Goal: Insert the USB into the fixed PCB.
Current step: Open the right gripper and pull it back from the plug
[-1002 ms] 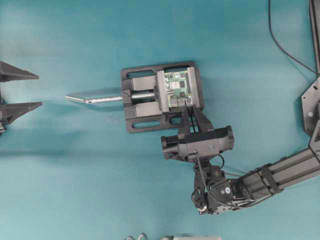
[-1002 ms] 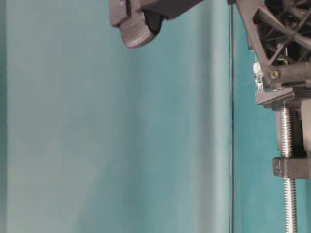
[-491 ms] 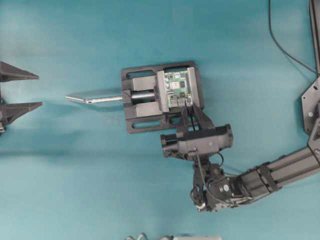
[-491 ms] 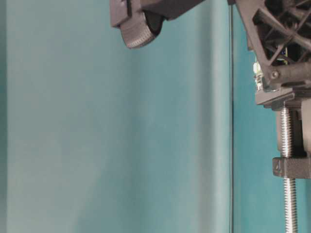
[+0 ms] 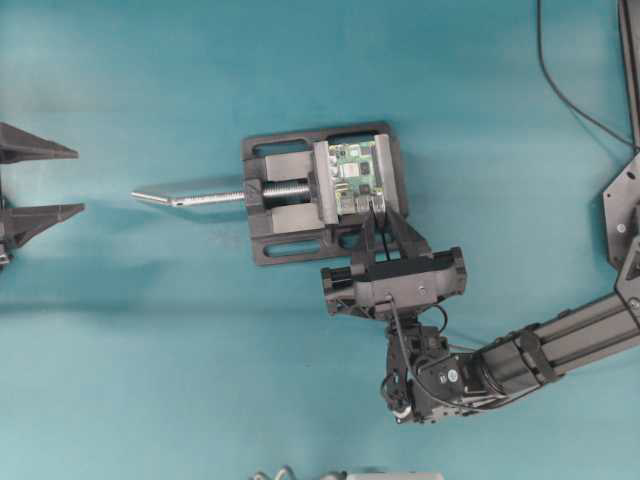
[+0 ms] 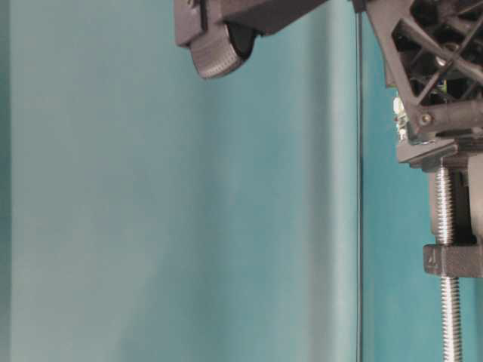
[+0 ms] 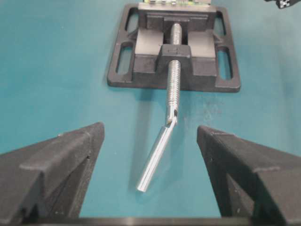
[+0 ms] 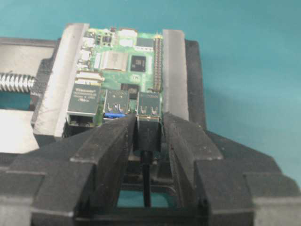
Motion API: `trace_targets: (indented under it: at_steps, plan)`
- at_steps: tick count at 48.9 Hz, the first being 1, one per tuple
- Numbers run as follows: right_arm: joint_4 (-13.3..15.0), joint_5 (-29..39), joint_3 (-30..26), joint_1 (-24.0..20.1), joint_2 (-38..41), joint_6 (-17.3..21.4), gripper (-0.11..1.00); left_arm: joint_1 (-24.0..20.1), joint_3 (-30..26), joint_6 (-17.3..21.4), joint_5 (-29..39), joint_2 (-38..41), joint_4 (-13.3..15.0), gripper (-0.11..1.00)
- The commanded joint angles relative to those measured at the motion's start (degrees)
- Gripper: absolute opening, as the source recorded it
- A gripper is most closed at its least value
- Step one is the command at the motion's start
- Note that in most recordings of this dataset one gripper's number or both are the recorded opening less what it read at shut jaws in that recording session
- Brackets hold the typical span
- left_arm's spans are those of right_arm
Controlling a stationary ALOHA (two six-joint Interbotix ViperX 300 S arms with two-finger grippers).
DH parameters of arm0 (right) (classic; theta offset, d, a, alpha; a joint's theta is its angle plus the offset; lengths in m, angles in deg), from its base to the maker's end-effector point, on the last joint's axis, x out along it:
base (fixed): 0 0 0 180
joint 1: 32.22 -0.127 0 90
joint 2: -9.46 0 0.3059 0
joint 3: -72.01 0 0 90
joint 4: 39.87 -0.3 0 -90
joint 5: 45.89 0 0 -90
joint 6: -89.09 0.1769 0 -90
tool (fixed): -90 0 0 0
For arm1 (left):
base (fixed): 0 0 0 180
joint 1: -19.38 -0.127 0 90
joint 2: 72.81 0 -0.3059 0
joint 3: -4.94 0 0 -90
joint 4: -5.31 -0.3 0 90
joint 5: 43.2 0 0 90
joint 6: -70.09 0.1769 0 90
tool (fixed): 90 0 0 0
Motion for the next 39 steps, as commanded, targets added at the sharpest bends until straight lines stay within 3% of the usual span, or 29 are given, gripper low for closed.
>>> trace_targets:
  at_steps: [1, 23, 39]
  plan:
    - [0.4, -0.2, -0.8, -1.2, -2.5, 0.0, 0.43, -0.1, -0.7, 0.2, -0.4, 0.5, -0.1, 0.96]
    - [0.4, -0.1, 0.8, -2.0, -3.9, -1.8, 0.44, -0.1, -0.7, 0.1, -0.5, 0.6, -0.1, 0.96]
    - [0.0, 3.1, 5.4, -3.4, -10.9, -8.6, 0.44, -0.1, -0.7, 0.1, -0.5, 0.6, -0.1, 0.96]
